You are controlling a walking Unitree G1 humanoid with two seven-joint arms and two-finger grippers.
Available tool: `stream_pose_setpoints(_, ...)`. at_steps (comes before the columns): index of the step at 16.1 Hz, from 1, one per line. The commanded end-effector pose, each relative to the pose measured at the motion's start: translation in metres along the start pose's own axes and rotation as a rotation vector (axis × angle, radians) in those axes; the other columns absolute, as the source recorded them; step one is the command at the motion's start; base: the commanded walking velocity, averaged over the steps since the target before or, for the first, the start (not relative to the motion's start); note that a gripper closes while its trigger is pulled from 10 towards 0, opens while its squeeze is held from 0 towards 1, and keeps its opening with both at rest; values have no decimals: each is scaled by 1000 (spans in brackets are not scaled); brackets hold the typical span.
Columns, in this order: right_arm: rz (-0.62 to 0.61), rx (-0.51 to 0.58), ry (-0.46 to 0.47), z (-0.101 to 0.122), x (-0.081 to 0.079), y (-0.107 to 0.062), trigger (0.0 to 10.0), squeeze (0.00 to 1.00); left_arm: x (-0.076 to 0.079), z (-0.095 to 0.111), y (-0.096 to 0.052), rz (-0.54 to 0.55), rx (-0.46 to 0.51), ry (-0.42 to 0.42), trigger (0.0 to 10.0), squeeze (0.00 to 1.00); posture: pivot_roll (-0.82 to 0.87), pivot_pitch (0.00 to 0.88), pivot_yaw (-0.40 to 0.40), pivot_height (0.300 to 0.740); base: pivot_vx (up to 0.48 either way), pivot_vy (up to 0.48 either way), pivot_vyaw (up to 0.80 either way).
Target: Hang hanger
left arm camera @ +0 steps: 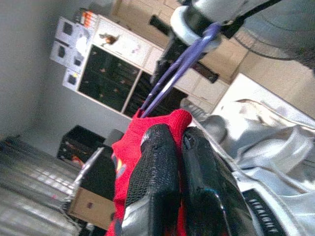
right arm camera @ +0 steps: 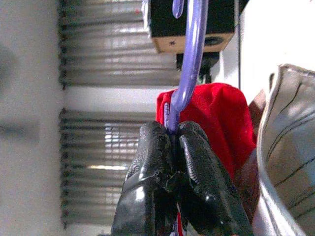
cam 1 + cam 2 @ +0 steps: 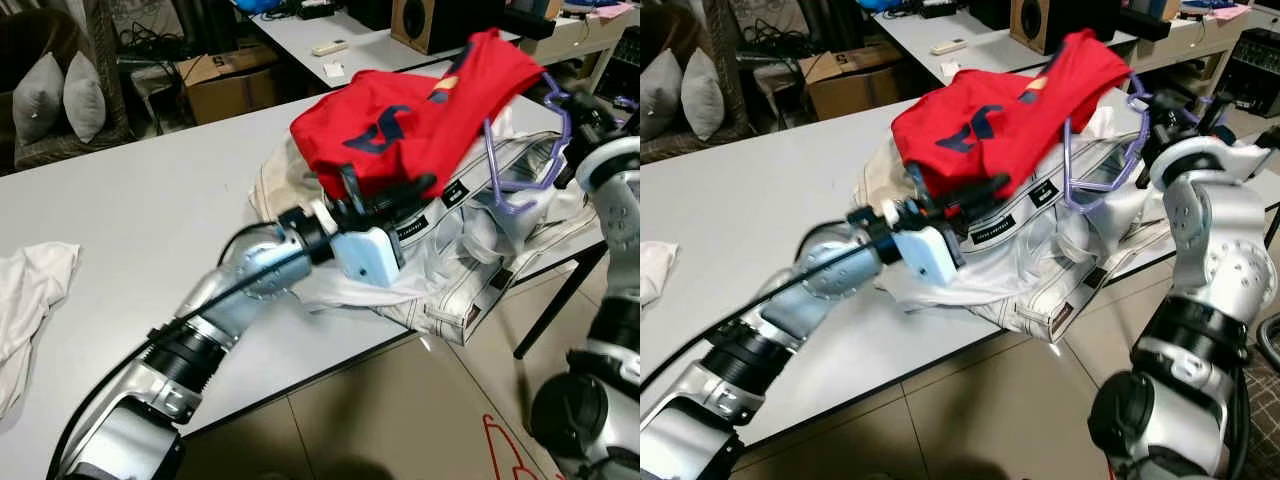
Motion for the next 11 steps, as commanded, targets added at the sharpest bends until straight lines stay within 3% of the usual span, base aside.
stream_pose_setpoints(1,3,60,0,4,-4,5,10000,0,2,11,3,-17,60,-9,0,0,-87,13,76,740,0,0,0)
stream_pose_setpoints(5,-47,134,-66,3,2,21,10000,0,0,43,13,8,222,-97,0,0,-84,17,70,740,0,0,0)
stream_pose_setpoints(9,-38,157,-75,0,-1,29,10000,0,2,54,13,-20,269,-179,0,0,-79,17,64,740,0,0,0)
stream_pose_setpoints(10,-39,145,-112,-3,-2,31,10000,0,0,56,15,-6,272,-234,0,0,-78,18,63,740,0,0,0)
stream_pose_setpoints(11,-50,97,-211,-13,1,33,10000,0,-9,56,20,48,265,-315,0,0,-79,17,63,740,0,0,0)
Point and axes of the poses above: a point about 5 cm out from each wrist's last joint towards the gripper, its own y axis pointing out of the wrist towards the gripper, its own z axis along the axis of the wrist's last joint, x = y × z, the point moved 1 cm from there along y, pointing out of the wrist towards the gripper, and after that the axes turned 12 degrees about y, right-handed, at the moved point
